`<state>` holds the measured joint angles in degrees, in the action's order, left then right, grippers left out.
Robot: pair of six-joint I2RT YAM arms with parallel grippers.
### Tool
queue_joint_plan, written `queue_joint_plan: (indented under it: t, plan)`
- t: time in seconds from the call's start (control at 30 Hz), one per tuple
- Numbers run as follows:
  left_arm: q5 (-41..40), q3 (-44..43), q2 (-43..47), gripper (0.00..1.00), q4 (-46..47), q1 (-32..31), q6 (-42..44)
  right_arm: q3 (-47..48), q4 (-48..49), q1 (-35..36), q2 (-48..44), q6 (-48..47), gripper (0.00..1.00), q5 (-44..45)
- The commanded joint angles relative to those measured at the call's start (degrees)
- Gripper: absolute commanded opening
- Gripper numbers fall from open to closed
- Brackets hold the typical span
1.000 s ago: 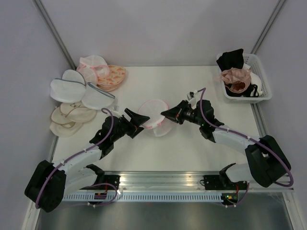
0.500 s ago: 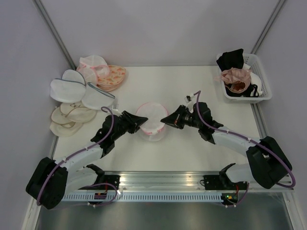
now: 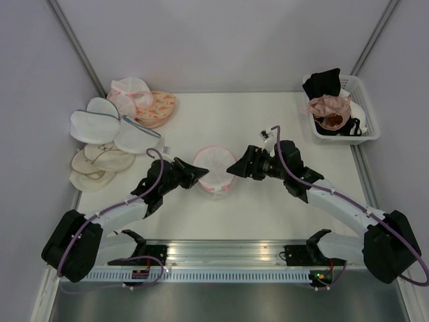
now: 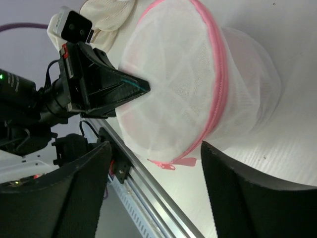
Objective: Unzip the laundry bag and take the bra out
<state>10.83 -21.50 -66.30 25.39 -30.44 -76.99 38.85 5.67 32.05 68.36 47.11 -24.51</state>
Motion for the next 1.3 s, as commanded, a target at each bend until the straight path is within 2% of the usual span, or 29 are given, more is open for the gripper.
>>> queue_joint_plan:
  t: [0.0, 0.13, 0.27, 0.5, 0.87, 1.07, 1.2, 1.27]
  plan:
    - [4.1, -3.0, -3.0, 0.02, 4.4, 0.8, -1.5, 0.8, -5.5, 0.6, -3.8, -8.2, 0.75, 0.3]
    - [6.7, -4.7, -6.0, 0.02, 5.8, 1.1, -3.9, -0.6, -9.2, 2.4, -6.8, -11.3, 0.63, 2.6]
    - [6.9, -7.5, -6.6, 0.02, 3.3, 1.1, -4.1, -1.1, -12.0, 5.1, -7.5, -14.5, 0.55, 6.6]
    - [8.1, -8.7, -7.8, 0.02, 2.2, 1.1, -5.0, -1.7, -8.8, 9.1, -4.1, -16.2, 0.5, 13.7]
    - [7.4, -7.9, -7.4, 0.02, 1.2, 1.1, -5.0, 1.5, -4.1, 12.0, 1.1, -14.9, 0.43, 12.7]
    - [7.5, -7.6, -8.2, 0.02, 1.4, 1.1, -5.0, 1.2, -4.2, 13.6, -0.6, -14.5, 0.4, 13.9]
    - [8.1, -7.1, -8.8, 0.02, 2.7, 1.1, -5.5, 1.8, -4.8, 13.7, -1.3, -15.6, 0.32, 16.4]
    - [8.2, -6.9, -8.7, 0.02, 2.7, 1.1, -5.5, 3.2, -5.5, 13.7, -0.3, -16.2, 0.21, 18.2]
